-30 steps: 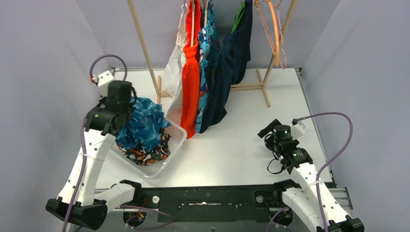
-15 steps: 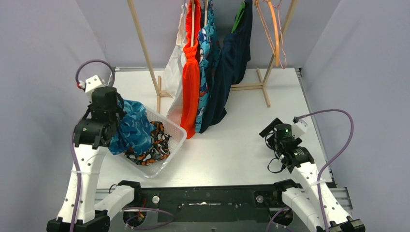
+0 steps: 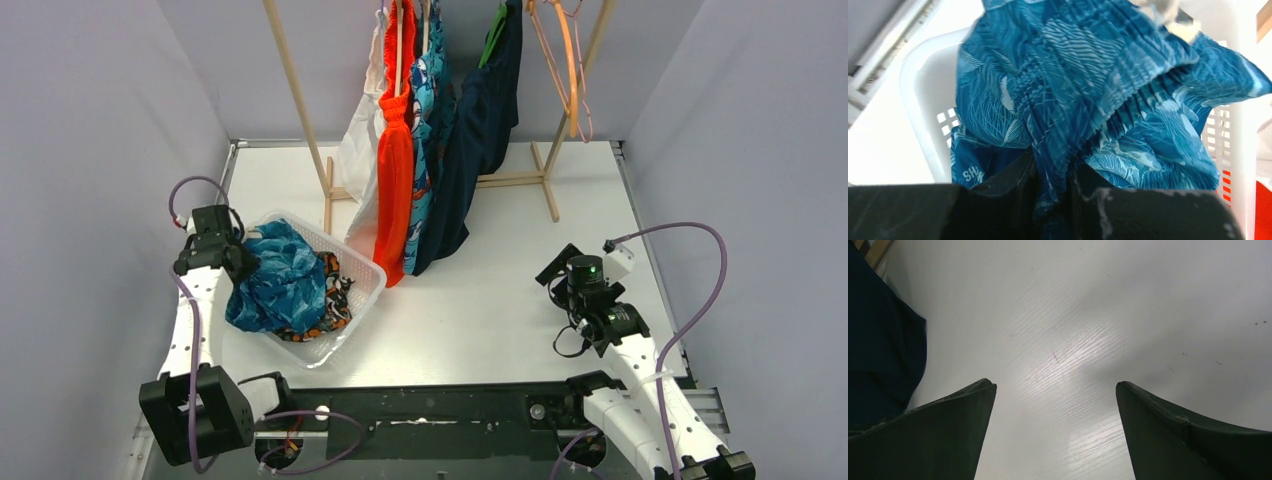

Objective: Remove the shorts from the hanger
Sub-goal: Place the shorts in the basket.

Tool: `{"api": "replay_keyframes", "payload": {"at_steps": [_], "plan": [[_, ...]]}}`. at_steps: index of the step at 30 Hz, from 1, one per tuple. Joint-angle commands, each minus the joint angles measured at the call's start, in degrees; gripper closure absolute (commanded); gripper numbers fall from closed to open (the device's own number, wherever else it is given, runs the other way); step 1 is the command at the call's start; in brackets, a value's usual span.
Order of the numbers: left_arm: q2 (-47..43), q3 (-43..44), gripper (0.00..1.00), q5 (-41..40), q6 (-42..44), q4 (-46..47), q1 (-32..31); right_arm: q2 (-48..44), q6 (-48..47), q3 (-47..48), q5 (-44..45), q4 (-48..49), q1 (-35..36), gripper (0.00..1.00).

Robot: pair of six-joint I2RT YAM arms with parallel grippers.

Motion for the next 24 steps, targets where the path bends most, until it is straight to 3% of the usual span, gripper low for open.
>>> {"api": "replay_keyframes", "payload": {"at_steps": [1, 5, 8, 11, 16, 21, 24], "plan": [[2.52, -4.28, 1.0, 11.93, -1.81, 8.81, 5.18, -0.14, -1.07, 1.96, 1.59, 2.64, -0.43, 0.05], [4.81, -10.51, 1.0, 22.16, -3.42, 13.59, 12.47, 0.48, -0.91, 2.22, 0.27, 2.58, -0.41, 0.05], [5.24, -13.44, 1.0, 21.58, -4.26, 16.23, 13.68, 0.55, -0.37, 2.66, 0.3, 2.03, -0.49, 0.04], [4.34, -15.17, 0.93, 21.15, -4.72, 17.49, 13.9, -0.02, 0.21, 3.36, 0.68, 1.85, -0.54, 0.04], [-1.71, -9.24, 0.6, 16.74, -2.97, 12.48, 13.87, -0.45, -0.41, 4.69, 1.22, 0.97, -0.53, 0.04], [-6.21, 1.56, 0.38, 6.91, 0.24, 4.61, 13.89, -0.22, -0.5, 5.02, 1.54, 0.74, -0.61, 0.04], [-7.83, 6.42, 0.3, 5.41, 1.19, 2.13, 13.89, -0.04, -0.25, 4.99, 1.09, 0.8, -0.61, 0.04]]}}
